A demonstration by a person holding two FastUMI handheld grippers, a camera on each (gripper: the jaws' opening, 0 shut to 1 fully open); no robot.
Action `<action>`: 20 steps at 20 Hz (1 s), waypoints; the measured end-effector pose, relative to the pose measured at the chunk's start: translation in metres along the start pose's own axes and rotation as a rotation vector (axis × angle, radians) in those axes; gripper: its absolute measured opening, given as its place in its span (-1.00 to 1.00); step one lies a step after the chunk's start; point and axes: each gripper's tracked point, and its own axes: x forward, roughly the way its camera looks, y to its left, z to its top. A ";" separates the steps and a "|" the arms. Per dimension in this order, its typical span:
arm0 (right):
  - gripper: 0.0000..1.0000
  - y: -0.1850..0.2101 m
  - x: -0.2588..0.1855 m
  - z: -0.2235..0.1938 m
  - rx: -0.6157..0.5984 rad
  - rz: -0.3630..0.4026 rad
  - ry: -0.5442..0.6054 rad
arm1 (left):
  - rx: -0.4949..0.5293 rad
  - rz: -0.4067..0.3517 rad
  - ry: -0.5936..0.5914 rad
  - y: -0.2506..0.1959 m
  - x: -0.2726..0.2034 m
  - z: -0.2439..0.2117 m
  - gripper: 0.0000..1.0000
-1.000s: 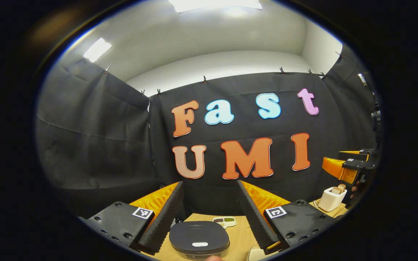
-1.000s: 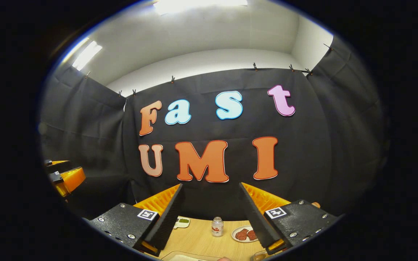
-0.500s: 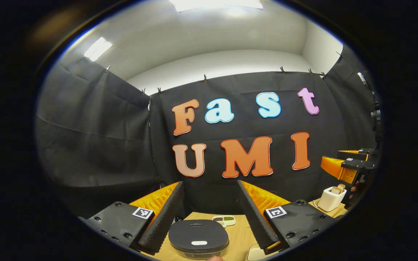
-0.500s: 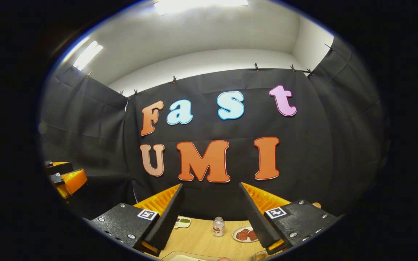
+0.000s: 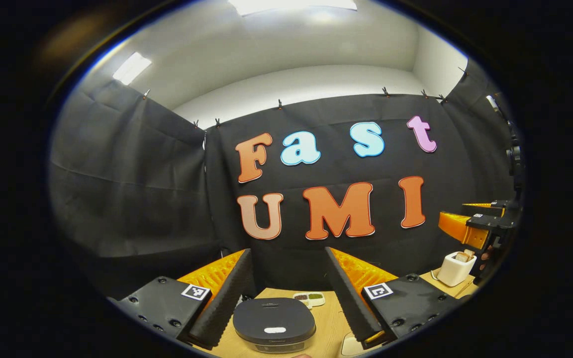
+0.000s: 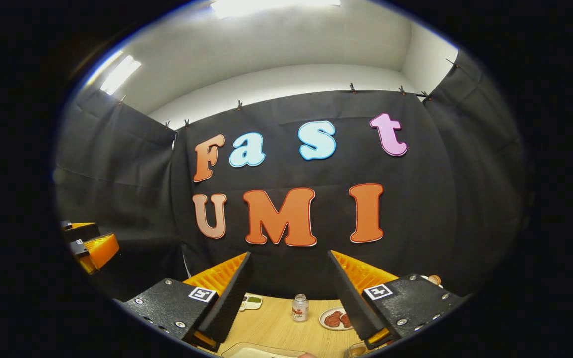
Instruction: Close the left gripper, press the button to open the rice cooker; take a wooden spoon from the chopstick holder with the right hand, scoop a spoonful of rice and pour it into the rice cooker, then put the wooden spoon back into the chopstick holder.
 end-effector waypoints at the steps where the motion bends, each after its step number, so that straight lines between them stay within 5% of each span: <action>1: 0.84 0.000 -0.001 0.000 0.001 0.000 0.003 | 0.002 0.003 0.003 0.001 0.000 -0.001 0.94; 6: 0.84 0.002 0.000 -0.005 -0.001 0.002 0.016 | 0.013 0.023 0.015 0.007 0.001 -0.004 0.94; 13: 0.84 -0.004 -0.001 -0.010 -0.010 -0.009 0.030 | 0.035 0.080 0.141 0.020 0.004 -0.043 -0.84; 20: 0.84 -0.015 0.003 -0.018 -0.030 -0.033 0.045 | -0.047 0.125 0.386 0.039 0.024 -0.098 -0.77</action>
